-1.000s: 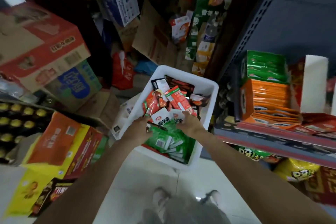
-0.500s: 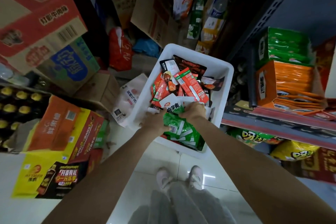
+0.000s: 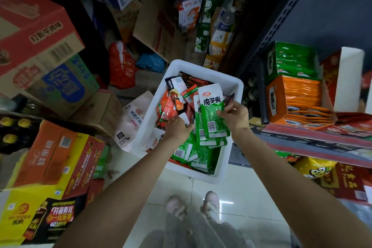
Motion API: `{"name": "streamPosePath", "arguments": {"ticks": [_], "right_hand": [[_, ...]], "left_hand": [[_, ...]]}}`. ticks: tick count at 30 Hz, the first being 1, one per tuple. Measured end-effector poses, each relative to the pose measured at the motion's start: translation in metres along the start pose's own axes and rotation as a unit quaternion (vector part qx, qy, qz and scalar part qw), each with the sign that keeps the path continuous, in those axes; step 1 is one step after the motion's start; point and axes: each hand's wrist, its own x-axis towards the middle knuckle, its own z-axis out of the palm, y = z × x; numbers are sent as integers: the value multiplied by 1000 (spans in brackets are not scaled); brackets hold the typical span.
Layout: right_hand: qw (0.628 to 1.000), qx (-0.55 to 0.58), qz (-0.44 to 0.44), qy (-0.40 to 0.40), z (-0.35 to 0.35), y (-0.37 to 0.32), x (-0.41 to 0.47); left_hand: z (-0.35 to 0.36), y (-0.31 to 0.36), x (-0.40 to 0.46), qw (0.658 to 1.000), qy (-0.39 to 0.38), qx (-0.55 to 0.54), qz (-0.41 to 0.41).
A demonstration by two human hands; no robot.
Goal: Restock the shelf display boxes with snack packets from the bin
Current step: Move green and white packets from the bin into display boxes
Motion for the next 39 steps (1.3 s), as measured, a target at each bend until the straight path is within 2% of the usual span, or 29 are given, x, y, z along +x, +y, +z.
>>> {"name": "streamPosePath", "arguments": {"ticks": [2,4,5,7,8,9,11,14,17,19,20,22,23,26,28,29,31,36,39], "right_hand": [[998,56,9,5,-9,-6,0],[992,121,31,-7,-18,-9,1],[987,151,45,-12,-23,-10,1],[980,190,63,-15,-33,-11,3],[979,192,62,-9,-37,-12,4],[981,189,48,2,-43,-14,4],[987,160,7,10,-53,-19,3],[993,112,-16,-34,-72,-29,8],[971,206,30,-116,-103,-44,10],[959,256,38,-114,-133,-48,13],[955,275,39,-106,-151,-49,15],[943,318,33,-91,-189,-48,23],[937,336,33,-91,-209,-46,27],[923,373,18,-95,-262,-39,39],[924,373,-19,-78,-296,-33,50],[930,360,-41,-68,-313,-30,57],[938,333,-77,-56,-347,-25,68],[950,256,-172,-37,-430,-10,100],[960,207,-189,-13,-470,-7,119]], "left_hand": [[0,6,0,1000,-4,-19,-2],[-4,20,-3,991,-3,-135,1],[-7,31,-6,976,-13,-216,-6],[-11,55,-15,915,-93,-392,-36],[-12,67,-19,886,-134,-442,-43],[-14,79,-24,875,-154,-458,-30],[-13,101,-29,894,-138,-426,31],[-7,135,-23,937,-22,-298,180],[7,175,-26,949,15,-177,259],[20,204,-29,950,26,-102,294],[26,216,-33,948,13,-102,302],[34,237,-36,940,-37,-171,293],[40,247,-33,936,-32,-186,295],[61,286,-25,952,44,-113,280],[75,323,-25,951,0,-148,270],[83,342,-26,945,-31,-171,279],[99,376,-25,934,-44,-184,303],[143,448,-18,926,46,-174,331],[163,483,-14,926,63,-155,339]]}}
